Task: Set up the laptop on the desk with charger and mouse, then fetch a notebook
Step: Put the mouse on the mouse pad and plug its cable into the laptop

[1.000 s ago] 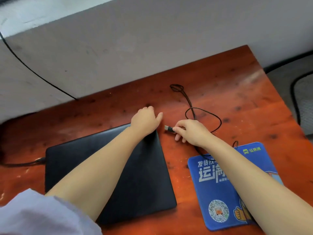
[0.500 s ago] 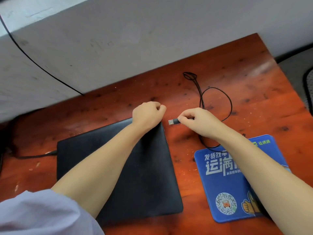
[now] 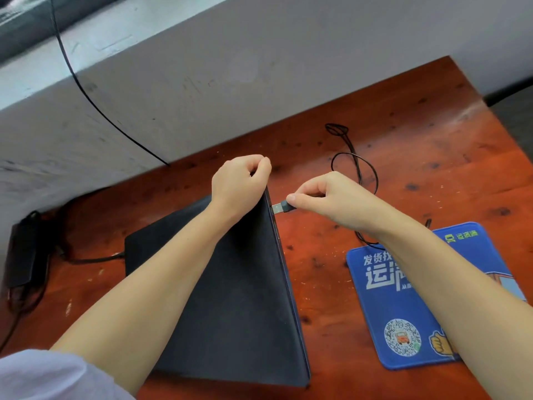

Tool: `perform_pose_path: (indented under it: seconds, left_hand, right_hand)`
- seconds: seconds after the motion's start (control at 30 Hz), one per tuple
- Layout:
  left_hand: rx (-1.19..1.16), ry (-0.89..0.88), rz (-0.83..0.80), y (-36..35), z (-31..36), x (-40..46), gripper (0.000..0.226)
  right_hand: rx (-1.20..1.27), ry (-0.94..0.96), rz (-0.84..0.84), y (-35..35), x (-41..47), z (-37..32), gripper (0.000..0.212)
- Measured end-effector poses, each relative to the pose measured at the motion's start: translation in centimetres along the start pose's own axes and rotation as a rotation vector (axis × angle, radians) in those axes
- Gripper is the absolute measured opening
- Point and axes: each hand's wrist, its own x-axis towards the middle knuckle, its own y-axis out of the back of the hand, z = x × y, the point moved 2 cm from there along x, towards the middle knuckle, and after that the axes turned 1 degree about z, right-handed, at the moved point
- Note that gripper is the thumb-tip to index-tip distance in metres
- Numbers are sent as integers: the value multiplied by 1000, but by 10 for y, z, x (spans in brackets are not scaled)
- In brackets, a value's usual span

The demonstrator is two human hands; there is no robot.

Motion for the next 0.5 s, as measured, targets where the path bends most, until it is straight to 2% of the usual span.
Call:
perform_pose_path:
  seconds: [0.4,0.5]
  left_hand:
    - [-21,-18,13,13,6,-6,39]
    - [-33,-16,18,15,5,-7,38]
  right_hand:
    - [-87,28,1,-2,0,-19,30]
    - [-82,16,8,-3,-2,-18,25]
